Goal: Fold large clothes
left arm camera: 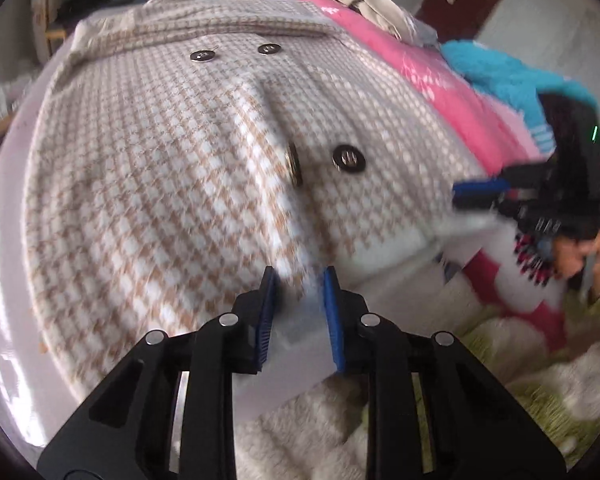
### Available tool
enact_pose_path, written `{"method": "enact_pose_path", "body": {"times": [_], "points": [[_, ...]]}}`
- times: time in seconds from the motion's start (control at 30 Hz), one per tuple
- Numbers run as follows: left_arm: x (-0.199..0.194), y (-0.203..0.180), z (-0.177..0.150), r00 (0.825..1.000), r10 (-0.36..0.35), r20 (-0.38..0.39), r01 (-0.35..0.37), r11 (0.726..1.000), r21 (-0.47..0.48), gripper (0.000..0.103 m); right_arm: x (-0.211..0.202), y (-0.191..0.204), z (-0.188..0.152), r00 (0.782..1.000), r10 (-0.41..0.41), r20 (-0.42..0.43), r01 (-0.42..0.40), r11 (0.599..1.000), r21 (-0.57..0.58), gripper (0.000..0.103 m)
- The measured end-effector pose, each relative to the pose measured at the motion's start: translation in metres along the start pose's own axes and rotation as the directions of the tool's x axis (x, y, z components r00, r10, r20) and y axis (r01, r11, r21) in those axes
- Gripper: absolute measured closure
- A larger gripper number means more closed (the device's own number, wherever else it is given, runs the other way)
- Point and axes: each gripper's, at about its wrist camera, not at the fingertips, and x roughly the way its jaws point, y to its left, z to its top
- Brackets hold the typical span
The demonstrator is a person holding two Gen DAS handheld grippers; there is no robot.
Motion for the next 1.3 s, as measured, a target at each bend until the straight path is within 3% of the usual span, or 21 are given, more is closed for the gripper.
{"method": "enact_pose_path", "body": {"times": [0.13, 0.2, 0.23, 0.27, 0.33, 0.5, 0.77, 0.83, 0.9, 0.97, 1.03, 1.07, 1.17, 1.23, 1.3], "points": [[-0.005, -0.008, -0.008, 0.999, 0.052, -0.005, -0.051, 0.996, 0.069, 0.081, -0.002, 0.038, 0.023, 0.990, 0.112, 0.082, -0.103, 0.989, -0.102, 0.085], [-0.001, -0.010, -0.003, 0.998, 0.066, -0.005, -0.066, 0.994, 0.089, 0.080, 0.009, 0.059, 0.030, 0.986, 0.148, 0.074, -0.132, 0.973, -0.189, 0.084], [-0.002, -0.010, -0.003, 0.998, 0.070, -0.004, -0.069, 0.993, 0.093, 0.079, 0.015, 0.067, 0.032, 0.987, 0.153, 0.055, -0.136, 0.964, -0.229, 0.079], [0.002, -0.010, 0.003, 0.997, 0.075, -0.006, -0.074, 0.993, 0.096, 0.078, 0.020, 0.078, 0.029, 0.988, 0.151, 0.043, -0.133, 0.949, -0.287, 0.070], [-0.001, -0.009, 0.000, 0.996, 0.086, -0.007, -0.085, 0.991, 0.100, 0.078, 0.026, 0.090, 0.026, 0.992, 0.124, 0.032, -0.103, 0.919, -0.381, 0.064], [-0.004, -0.006, -0.003, 0.996, 0.086, -0.001, -0.086, 0.993, 0.077, 0.077, 0.042, 0.103, 0.010, 0.999, 0.045, 0.007, -0.034, 0.840, -0.541, 0.064], [-0.011, -0.010, -0.006, 0.989, 0.146, 0.022, -0.147, 0.984, 0.101, 0.070, 0.033, 0.113, -0.003, 1.000, 0.009, 0.024, 0.008, 0.793, -0.609, 0.064], [-0.011, -0.007, -0.008, 0.990, 0.141, 0.022, -0.143, 0.985, 0.098, 0.070, 0.038, 0.111, -0.001, 0.999, -0.011, 0.036, 0.030, 0.800, -0.599, 0.064], [-0.009, -0.004, -0.009, 0.990, 0.138, 0.026, -0.139, 0.986, 0.089, 0.068, 0.041, 0.101, 0.011, 0.999, 0.009, 0.039, 0.015, 0.830, -0.557, 0.076], [-0.008, -0.003, -0.009, 0.991, 0.132, 0.032, -0.135, 0.987, 0.085, 0.068, 0.037, 0.093, 0.015, 0.999, 0.028, 0.042, -0.002, 0.858, -0.513, 0.094], [-0.010, -0.004, -0.009, 0.990, 0.132, 0.049, -0.137, 0.985, 0.101, 0.074, 0.025, 0.086, 0.018, 0.996, 0.067, 0.055, -0.033, 0.878, -0.477, 0.095], [-0.012, -0.007, -0.008, 0.990, 0.131, 0.054, -0.136, 0.984, 0.119, 0.085, 0.015, 0.084, 0.020, 0.993, 0.090, 0.076, -0.044, 0.881, -0.472, 0.095], [-0.018, -0.025, -0.010, 0.986, 0.156, 0.059, -0.165, 0.961, 0.224, 0.089, -0.005, 0.085, 0.021, 0.992, 0.096, 0.085, -0.039, 0.857, -0.513, 0.095], [-0.014, -0.033, -0.013, 0.986, 0.167, 0.029, -0.169, 0.948, 0.272, 0.095, 0.001, 0.083, 0.016, 0.996, 0.077, 0.033, -0.048, 0.841, -0.539, 0.095], [-0.001, -0.029, -0.018, 0.988, 0.147, -0.039, -0.133, 0.957, 0.258, 0.098, 0.022, 0.080, 0.012, 0.998, 0.059, -0.034, -0.068, 0.839, -0.540, 0.095]]}}
